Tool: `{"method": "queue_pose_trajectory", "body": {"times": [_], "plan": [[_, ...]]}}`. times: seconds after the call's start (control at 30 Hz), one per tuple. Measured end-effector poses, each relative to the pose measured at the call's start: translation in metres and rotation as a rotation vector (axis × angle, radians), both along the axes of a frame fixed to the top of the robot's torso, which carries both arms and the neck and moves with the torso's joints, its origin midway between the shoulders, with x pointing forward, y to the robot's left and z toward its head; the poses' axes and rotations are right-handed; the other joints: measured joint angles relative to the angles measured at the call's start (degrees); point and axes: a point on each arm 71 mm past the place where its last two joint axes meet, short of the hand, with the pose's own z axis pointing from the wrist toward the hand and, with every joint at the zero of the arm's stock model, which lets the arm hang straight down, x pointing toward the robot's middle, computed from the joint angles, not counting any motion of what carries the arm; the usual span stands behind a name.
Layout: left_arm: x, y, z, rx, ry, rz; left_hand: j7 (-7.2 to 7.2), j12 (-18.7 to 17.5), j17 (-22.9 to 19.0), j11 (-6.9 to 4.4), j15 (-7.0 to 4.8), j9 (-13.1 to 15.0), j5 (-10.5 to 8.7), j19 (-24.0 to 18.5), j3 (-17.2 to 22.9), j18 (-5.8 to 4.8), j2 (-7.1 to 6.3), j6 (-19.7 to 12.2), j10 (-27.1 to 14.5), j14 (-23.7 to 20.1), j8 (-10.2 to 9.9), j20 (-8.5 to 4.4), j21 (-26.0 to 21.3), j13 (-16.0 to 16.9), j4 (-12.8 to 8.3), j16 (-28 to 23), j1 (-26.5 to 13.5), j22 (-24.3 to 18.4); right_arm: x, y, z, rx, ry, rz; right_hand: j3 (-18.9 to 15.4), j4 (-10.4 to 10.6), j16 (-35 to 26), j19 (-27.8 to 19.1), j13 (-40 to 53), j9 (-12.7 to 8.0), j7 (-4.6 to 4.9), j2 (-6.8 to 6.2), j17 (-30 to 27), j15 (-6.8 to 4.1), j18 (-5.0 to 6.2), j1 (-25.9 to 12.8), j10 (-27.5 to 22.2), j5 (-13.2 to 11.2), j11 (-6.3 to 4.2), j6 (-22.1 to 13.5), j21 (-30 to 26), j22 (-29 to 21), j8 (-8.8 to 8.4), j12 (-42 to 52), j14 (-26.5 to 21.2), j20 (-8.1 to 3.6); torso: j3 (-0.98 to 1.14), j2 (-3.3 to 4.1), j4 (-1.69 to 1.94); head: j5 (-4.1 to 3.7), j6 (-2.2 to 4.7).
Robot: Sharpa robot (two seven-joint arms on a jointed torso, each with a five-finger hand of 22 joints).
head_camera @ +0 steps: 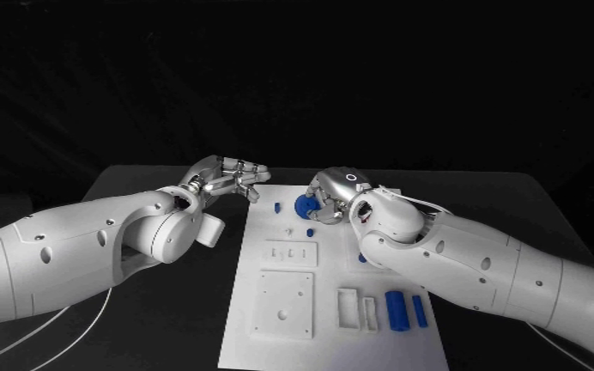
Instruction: Assemble the parts on the task board
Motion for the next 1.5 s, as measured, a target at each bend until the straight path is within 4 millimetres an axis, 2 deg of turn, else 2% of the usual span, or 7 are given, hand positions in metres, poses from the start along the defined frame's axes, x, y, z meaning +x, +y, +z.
{"method": "queue_pose_trajectory", "body": {"times": [0.47, 0.57, 0.63, 0.83, 0.93, 1.3, 1.5], "plan": [[0.001, -0.003, 0.000, -0.001, 0.001, -0.009, 0.00, 0.00, -0.04, 0.00, 0.00, 0.00, 0.00, 0.00, 0.00, 0.00, 0.00, 0.00, 0.00, 0.00, 0.00, 0.00, 0.00, -0.01, 0.00, 0.00, 0.00, -0.01, 0.005, 0.006, -0.008, -0.014, 0.004, -0.005, -0.78, 0.80, -0.24, 0.00, -0.30, 0.82, 0.39, 0.00, -0.24, 0.00, 0.00, 0.00, -0.01, -2.67, 0.01, -0.59, 0.00, 0.00, -0.01, 0.00, 0.00, 0.00, 0.05, -0.05, -0.10, 0.05, -0.18], [0.001, -0.004, 0.000, -0.001, 0.001, -0.009, 0.00, 0.00, -0.04, 0.00, 0.00, 0.00, 0.00, 0.00, 0.00, 0.00, 0.00, 0.00, 0.00, 0.00, 0.00, 0.00, 0.00, -0.01, 0.00, 0.00, 0.00, -0.01, 0.006, 0.006, -0.008, -0.016, 0.005, -0.007, -1.57, 1.65, -0.38, 0.00, -0.66, 1.05, 0.66, 0.00, -0.33, 0.00, 0.00, 0.00, -0.21, -4.80, 0.21, -1.84, 0.00, 0.00, 0.00, -0.45, -0.01, 0.00, 0.04, -0.07, -0.09, 0.02, -0.25], [0.001, -0.004, 0.000, -0.001, 0.001, -0.009, 0.00, 0.00, -0.04, 0.00, 0.00, 0.00, 0.00, 0.00, -0.09, 0.00, 0.00, 0.00, 0.00, 0.00, 0.00, 0.00, 0.00, -0.01, -0.09, 0.00, 0.00, -0.01, 0.006, 0.006, -0.009, -0.018, 0.007, -0.009, -2.87, 2.84, -0.50, 0.00, -0.89, 0.36, 0.79, 0.06, -0.42, 0.01, 0.00, -0.18, -0.22, -7.09, 0.21, -2.64, 0.00, 0.00, 0.09, -0.45, -0.01, 0.00, 0.04, -0.09, -0.11, 0.01, -0.30], [0.001, -0.004, 0.000, -0.002, 0.001, -0.010, 0.00, 0.00, -0.04, 0.00, 0.00, 0.00, 0.00, 0.00, -0.16, 0.00, 0.00, 0.00, 0.00, 0.00, 0.00, 0.00, 0.00, -0.02, -0.16, 0.00, 0.00, -0.02, 0.008, 0.005, -0.013, -0.022, 0.019, -0.018, -5.40, 9.48, -0.78, 0.00, -1.52, -0.40, 0.92, -0.20, -0.71, 0.01, 0.01, -3.54, -0.43, -13.04, 0.40, -3.17, 0.00, 0.00, 0.50, -0.90, -0.01, 0.00, 0.04, -0.11, -0.15, -0.07, -0.31], [0.001, -0.004, 0.000, -0.002, 0.002, -0.011, 0.00, 0.00, -0.03, 0.00, 0.08, 0.00, 0.00, -0.08, -0.16, 0.00, 0.00, 0.00, 0.00, -0.08, 0.00, 0.08, 0.00, -0.02, -0.16, 0.00, 0.00, -0.02, 0.009, 0.003, -0.014, -0.022, 0.027, -0.023, -2.63, 11.11, -0.78, 0.00, -1.58, -0.40, 0.72, -1.56, -0.71, 0.01, 0.01, -5.07, -0.43, -16.72, 0.40, -3.38, 0.00, 0.00, 0.50, -0.90, -0.01, 0.00, 0.03, -0.11, -0.15, -0.08, -0.31], [0.002, -0.003, -0.001, -0.002, 0.003, -0.009, 0.20, 0.00, -0.08, 0.21, 0.20, 0.00, 0.00, -0.20, -0.16, 0.00, 0.00, -0.21, -0.21, -0.21, 0.00, 0.20, 0.00, -0.02, -0.16, 0.00, 0.00, -0.02, 0.007, -0.003, -0.015, -0.012, 0.043, -0.031, -2.71, 11.37, -0.78, 0.00, -1.64, -0.38, 0.73, -1.56, -0.71, 0.01, 0.01, -5.07, -0.43, -17.25, 0.40, -3.39, 0.00, 0.00, 0.50, -0.90, -0.01, 0.00, 0.07, -0.13, -0.15, -0.05, -0.44], [0.002, -0.002, -0.001, -0.001, 0.004, -0.007, 0.20, 0.00, -0.08, 0.21, 0.20, 0.00, 0.00, -0.20, -0.16, 0.00, 0.00, -0.21, -0.21, -0.21, 0.00, 0.20, 0.00, -0.02, -0.16, 0.00, 0.00, -0.03, 0.001, -0.011, -0.014, 0.009, 0.032, -0.032, -3.35, 12.01, -0.78, 0.00, -1.59, -0.38, 0.73, -2.22, -0.65, 0.01, 0.01, -5.66, -0.23, -17.24, 0.60, -3.38, 0.00, 0.00, 0.51, -0.90, -0.01, 0.00, 0.14, -0.15, -0.19, 0.02, -0.43]]}}
